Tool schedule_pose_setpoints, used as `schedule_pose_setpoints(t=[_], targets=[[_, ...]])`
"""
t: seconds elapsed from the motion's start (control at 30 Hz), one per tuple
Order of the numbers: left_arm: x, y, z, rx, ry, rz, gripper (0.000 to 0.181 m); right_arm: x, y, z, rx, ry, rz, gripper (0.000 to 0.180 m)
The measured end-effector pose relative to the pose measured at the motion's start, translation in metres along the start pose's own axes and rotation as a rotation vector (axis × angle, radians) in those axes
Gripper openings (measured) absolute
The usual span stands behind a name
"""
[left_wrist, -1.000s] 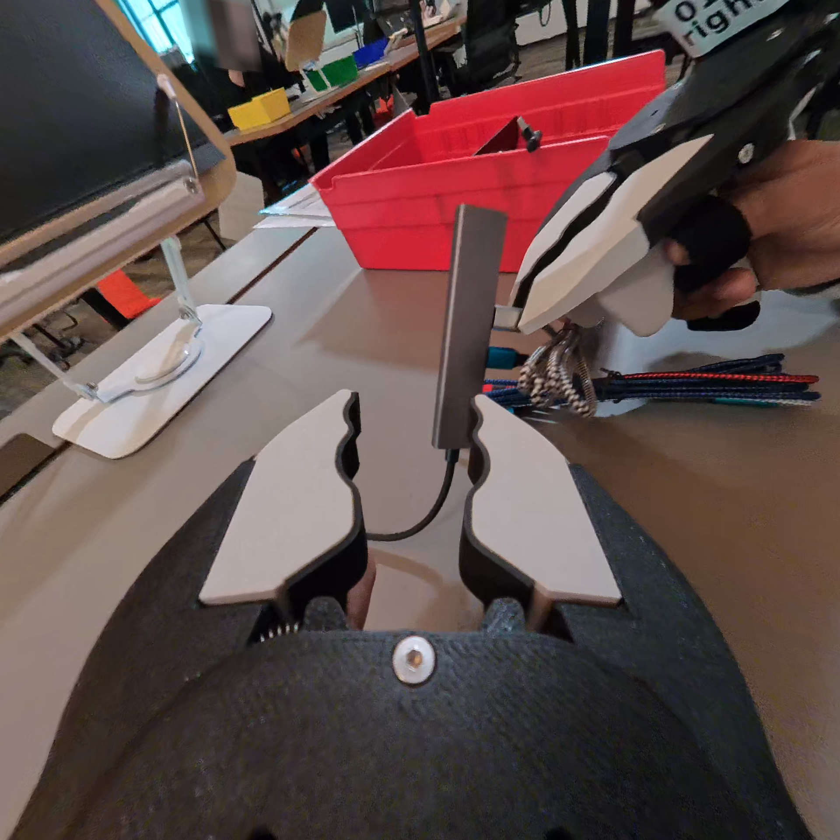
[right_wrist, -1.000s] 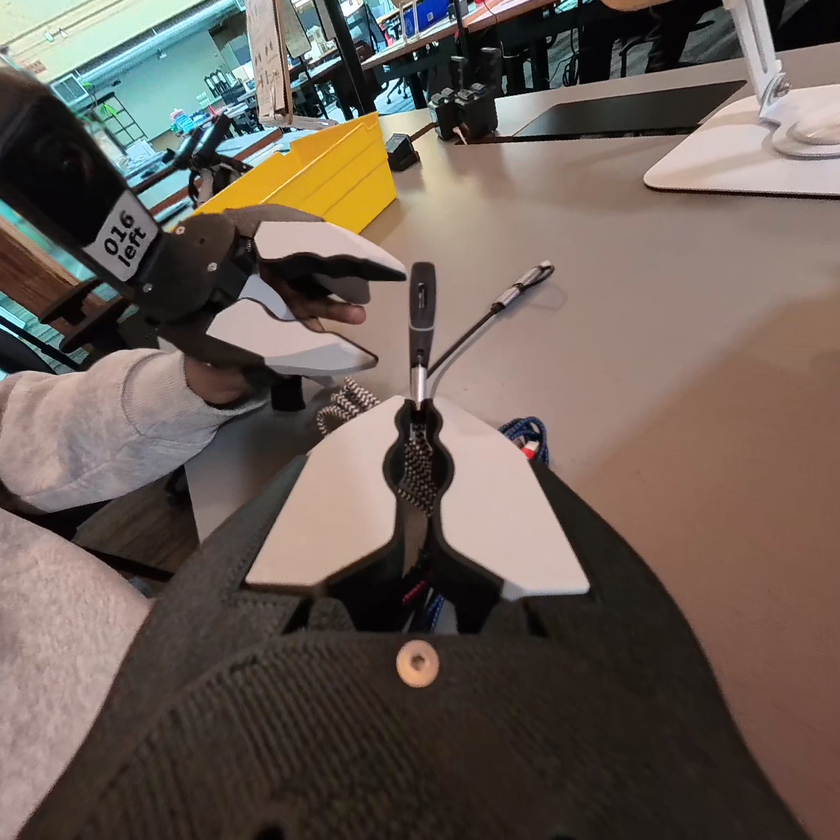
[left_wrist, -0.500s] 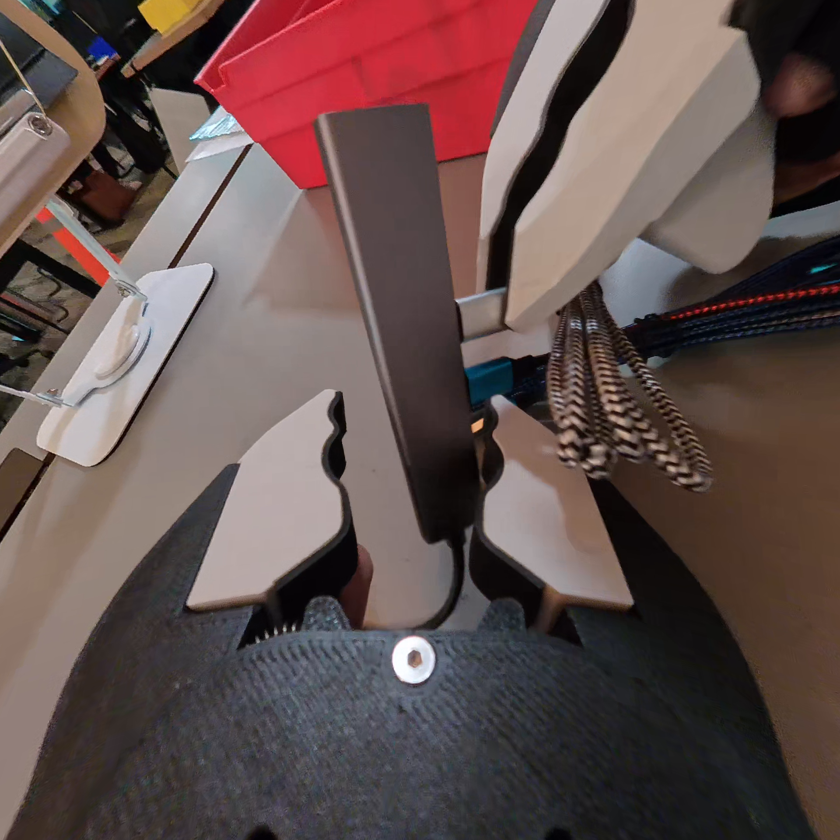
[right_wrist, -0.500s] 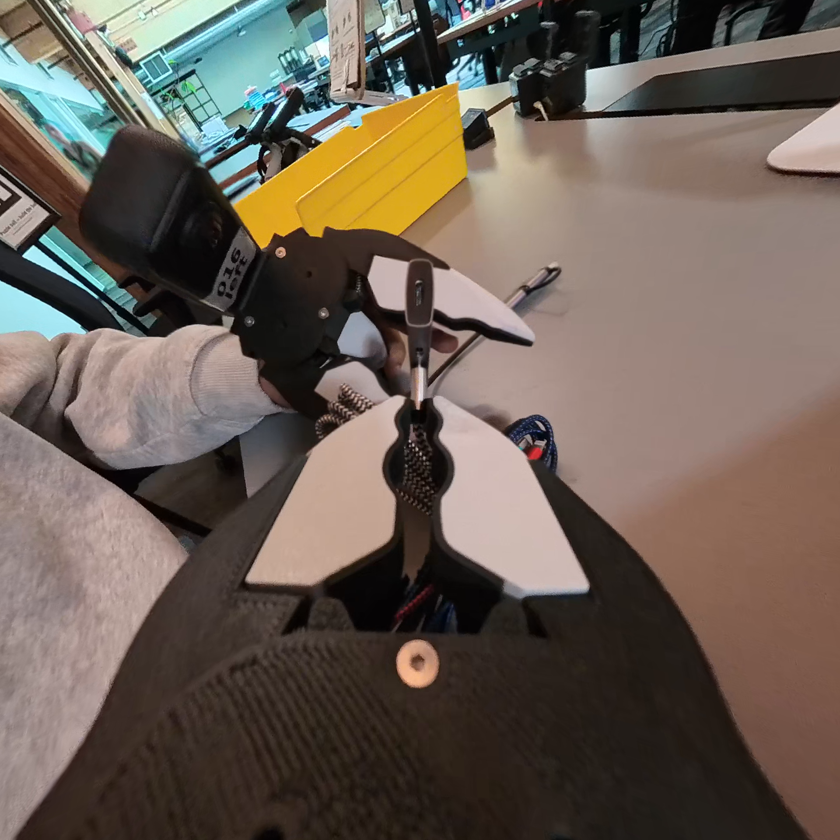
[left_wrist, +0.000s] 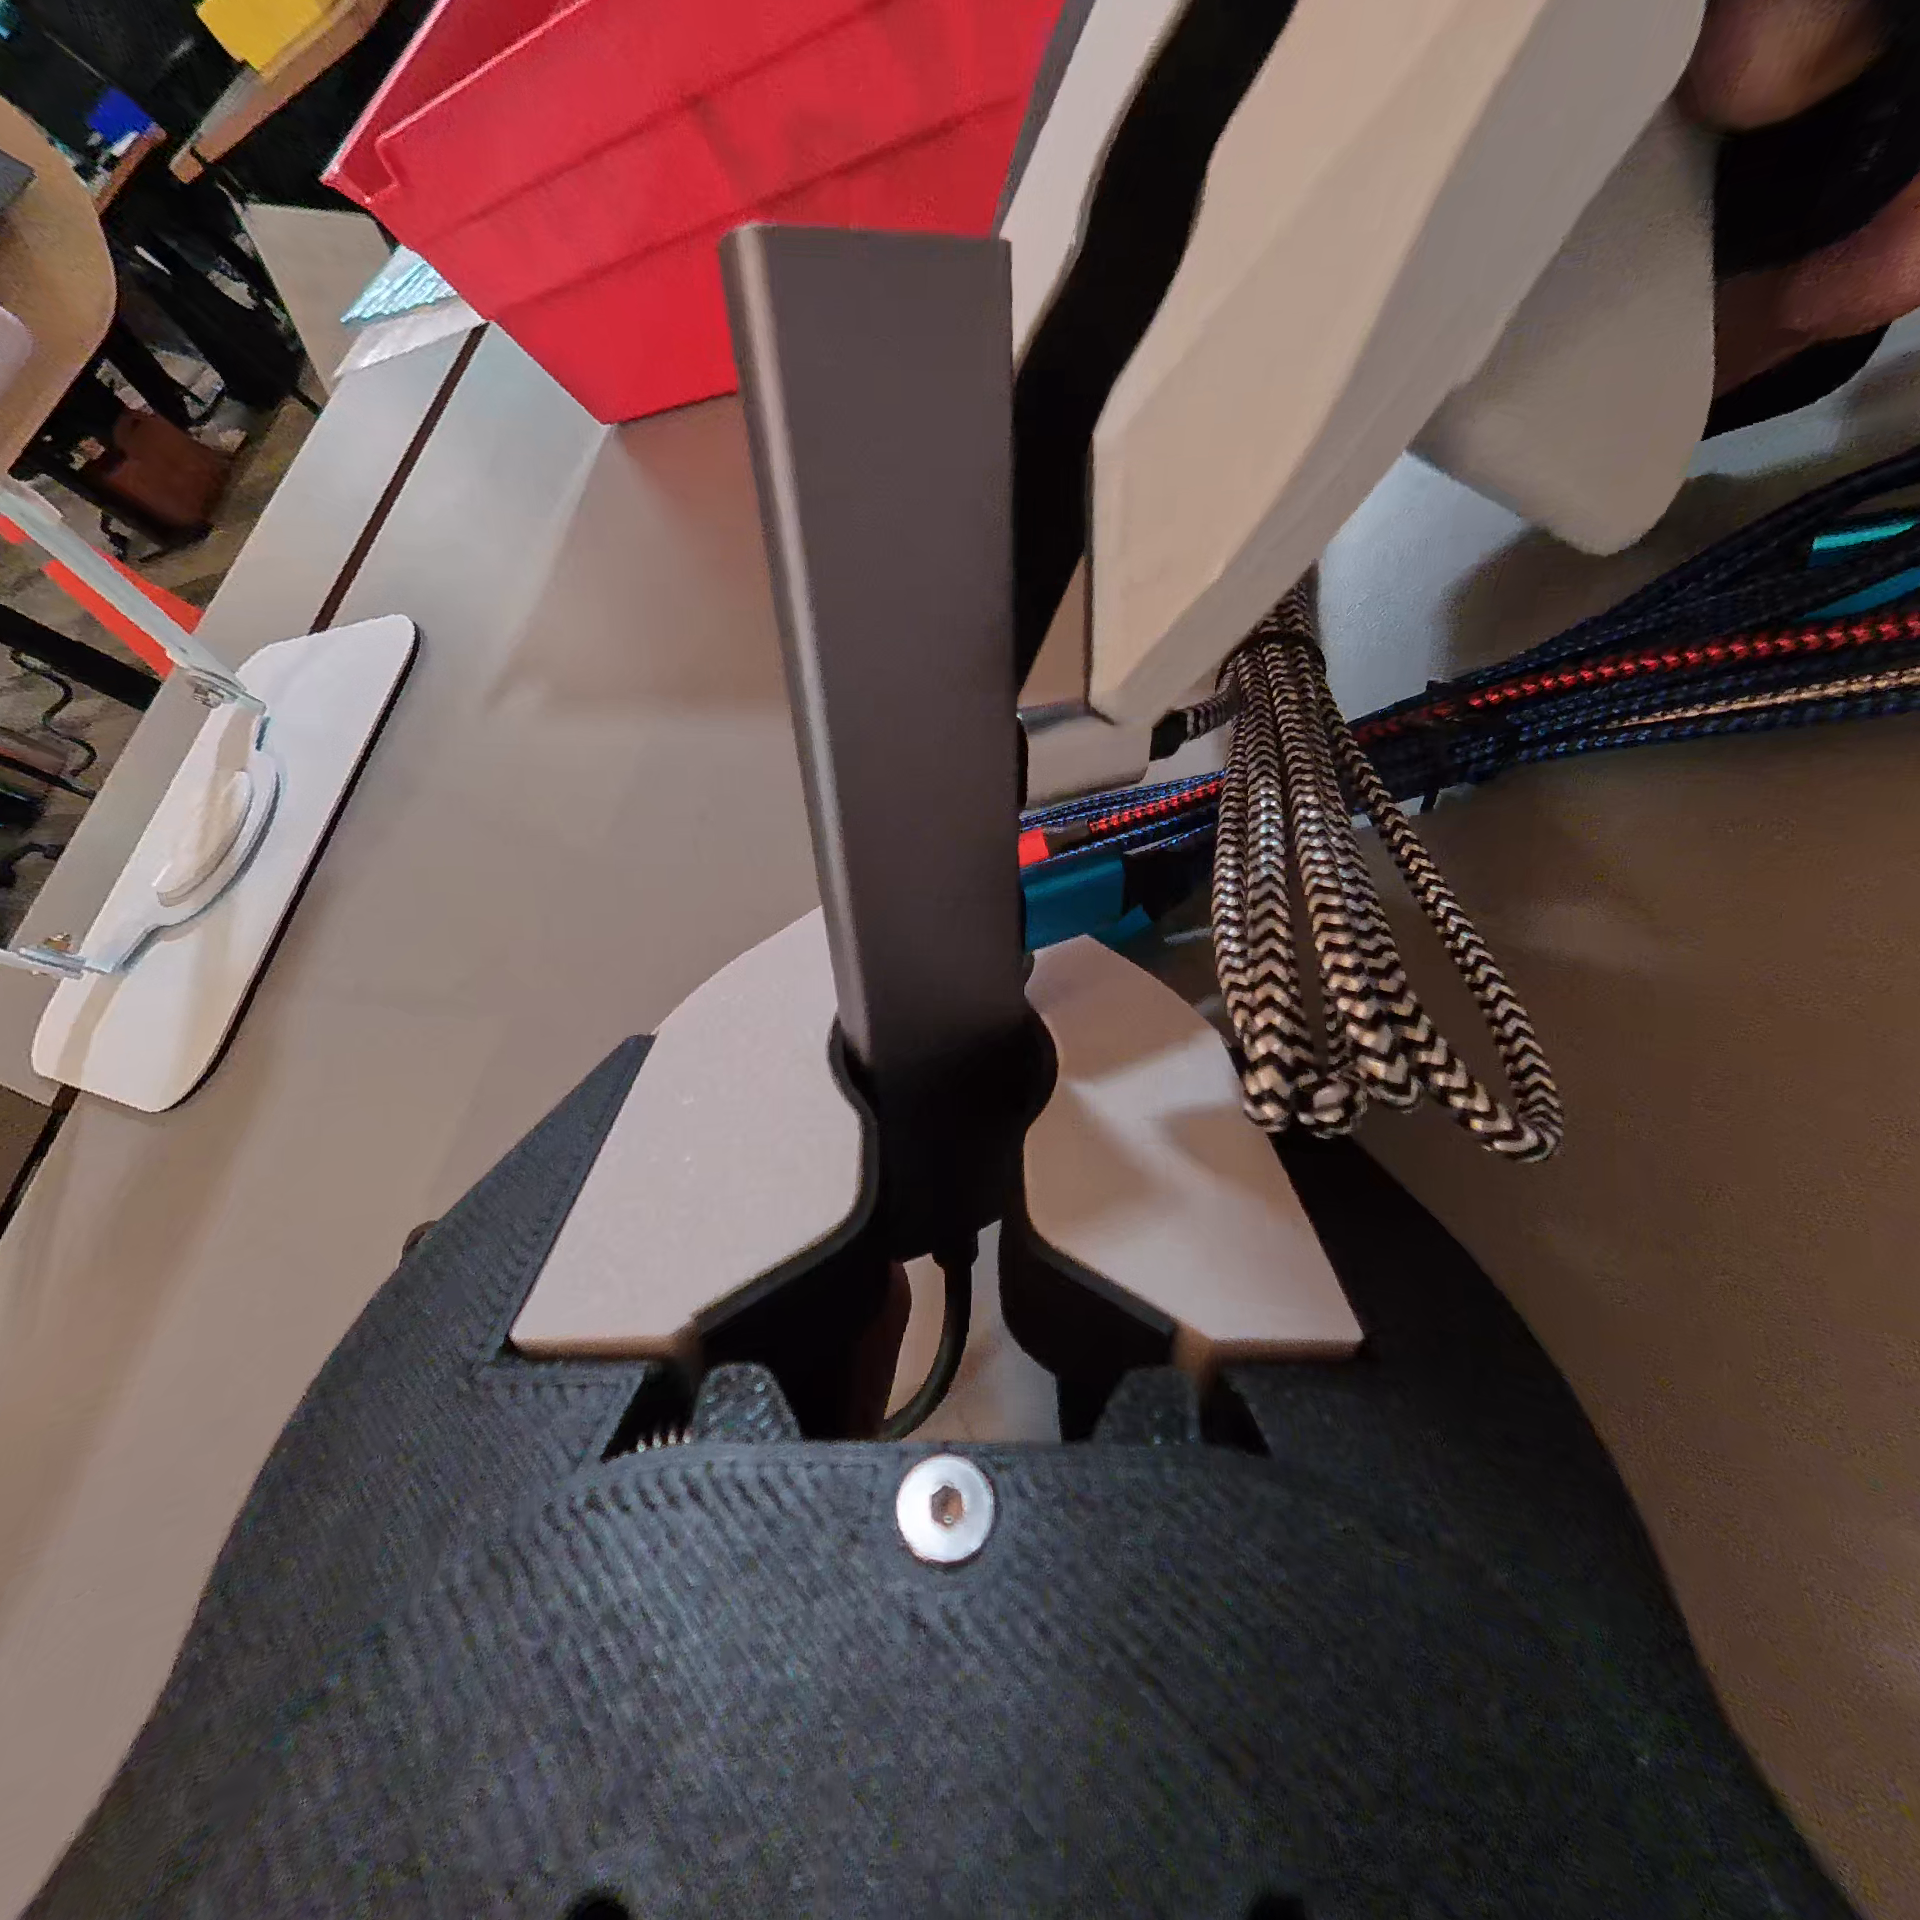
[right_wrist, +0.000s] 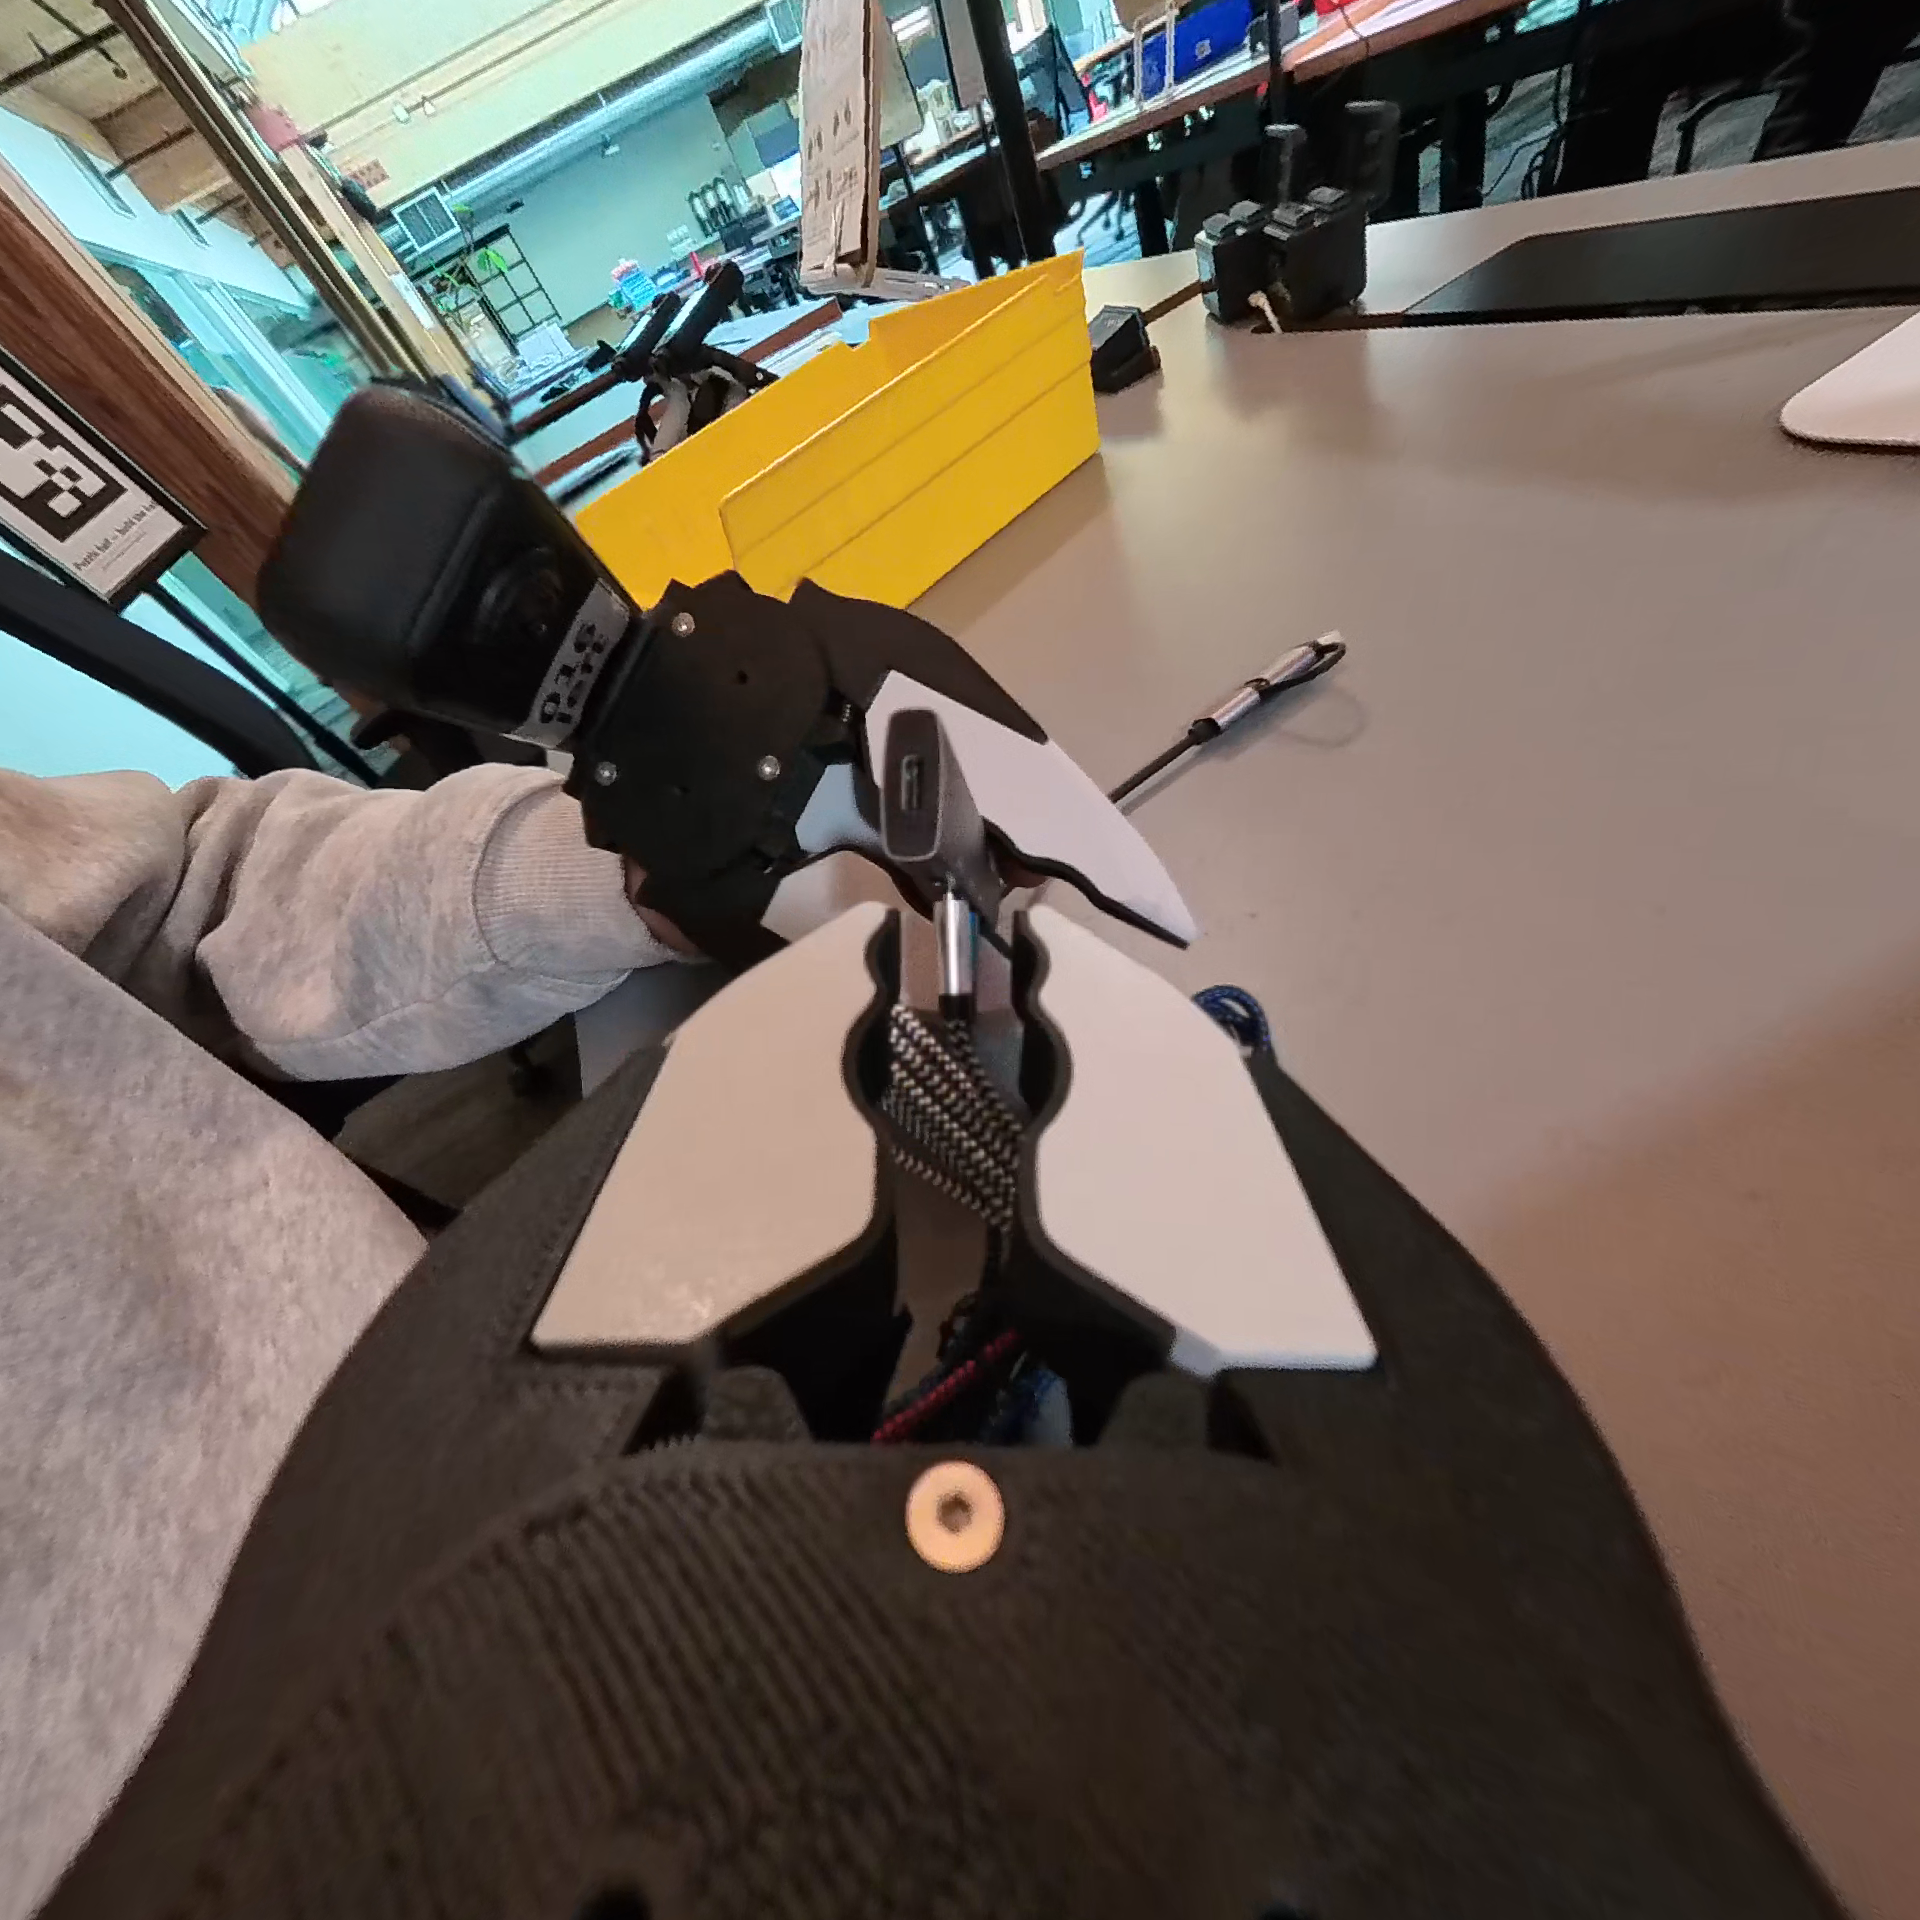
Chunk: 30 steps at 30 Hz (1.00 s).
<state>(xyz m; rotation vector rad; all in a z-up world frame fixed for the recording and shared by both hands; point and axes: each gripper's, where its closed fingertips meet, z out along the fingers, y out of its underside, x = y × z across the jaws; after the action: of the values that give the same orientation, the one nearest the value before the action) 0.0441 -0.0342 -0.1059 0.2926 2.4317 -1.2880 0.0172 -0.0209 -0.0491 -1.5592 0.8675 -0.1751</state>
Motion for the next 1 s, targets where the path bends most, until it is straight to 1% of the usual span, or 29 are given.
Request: schedule_pose_setpoints(t=[0.13,0.23,0.4,0.47,0.6,0.87,1.0], targets=[[0.001,0.0,0.001,-0.005,0.0,0.011,0.02,-0.004,0.005,0.003,-0.025,-0.023,0.004,0.021],[0.003,-0.001,0.001,0.001,0.006,0.016,0.02,-0.002,0.007,0.004,-0.042,0.013,-0.033,0.012],[0.011,-0.004,0.001,0.007,0.037,0.044,0.02,-0.003,0.012,0.006,-0.076,0.028,-0.079,0.012],[0.012,-0.003,0.002,-0.001,0.041,0.047,0.02,-0.002,0.014,0.007,-0.09,0.042,-0.114,0.008],[0.012,-0.002,0.001,-0.009,0.056,0.032,0.02,-0.002,0.015,0.007,-0.118,0.067,-0.154,0.007],[0.013,-0.001,0.001,-0.017,0.068,0.021,0.019,-0.002,0.017,0.007,-0.122,0.056,-0.159,0.008],[0.013,0.0,0.001,-0.019,0.067,0.021,0.02,-0.004,0.018,0.007,-0.127,0.052,-0.187,0.014]])
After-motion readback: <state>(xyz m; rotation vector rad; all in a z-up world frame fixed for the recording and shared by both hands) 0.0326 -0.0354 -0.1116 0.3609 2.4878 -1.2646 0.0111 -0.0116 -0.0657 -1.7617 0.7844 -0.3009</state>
